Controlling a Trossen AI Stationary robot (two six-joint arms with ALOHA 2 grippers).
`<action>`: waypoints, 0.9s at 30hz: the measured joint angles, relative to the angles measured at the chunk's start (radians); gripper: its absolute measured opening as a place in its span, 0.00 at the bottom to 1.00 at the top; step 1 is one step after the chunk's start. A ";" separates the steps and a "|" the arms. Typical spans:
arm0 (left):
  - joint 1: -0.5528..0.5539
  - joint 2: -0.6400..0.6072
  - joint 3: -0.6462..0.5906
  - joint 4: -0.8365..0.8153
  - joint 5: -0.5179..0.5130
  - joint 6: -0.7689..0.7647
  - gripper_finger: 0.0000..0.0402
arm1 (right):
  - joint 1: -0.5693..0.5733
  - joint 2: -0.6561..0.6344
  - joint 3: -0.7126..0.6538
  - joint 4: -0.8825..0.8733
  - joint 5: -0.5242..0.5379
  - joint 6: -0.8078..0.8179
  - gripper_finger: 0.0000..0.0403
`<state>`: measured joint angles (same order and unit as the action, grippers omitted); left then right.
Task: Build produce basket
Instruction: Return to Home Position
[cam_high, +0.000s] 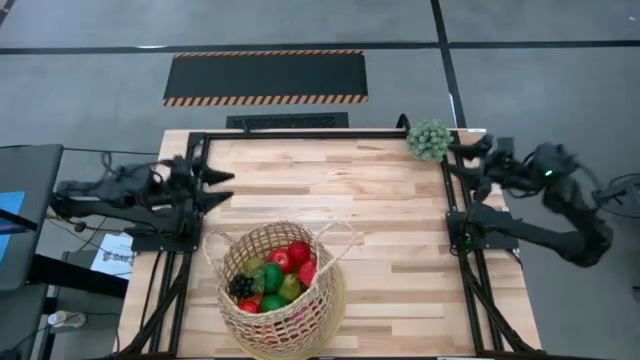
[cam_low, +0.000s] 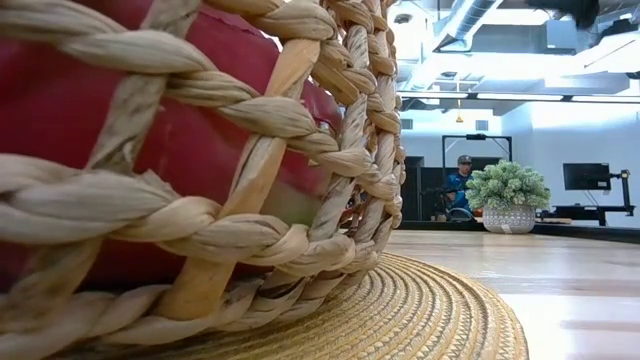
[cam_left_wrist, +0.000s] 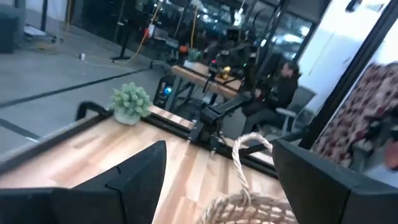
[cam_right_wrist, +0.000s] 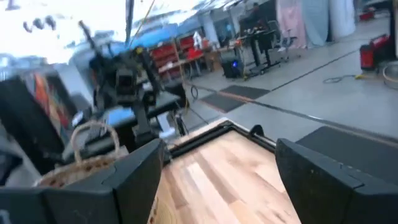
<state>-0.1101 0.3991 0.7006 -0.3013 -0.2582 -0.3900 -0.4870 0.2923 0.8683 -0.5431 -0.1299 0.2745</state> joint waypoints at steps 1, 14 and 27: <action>0.000 -0.032 -0.062 0.042 0.000 -0.015 0.69 | 0.000 -0.035 -0.059 0.034 0.000 0.033 0.81; 0.000 -0.377 -0.454 0.181 -0.044 -0.103 0.69 | 0.002 -0.277 -0.400 0.150 0.150 0.143 0.81; 0.000 -0.382 -0.553 0.191 -0.069 -0.101 0.69 | 0.002 -0.289 -0.751 0.583 -0.084 0.256 0.81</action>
<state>-0.1104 0.0166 0.1479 -0.1103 -0.3276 -0.4911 -0.4850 0.0035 0.1176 0.0394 -0.2140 0.5302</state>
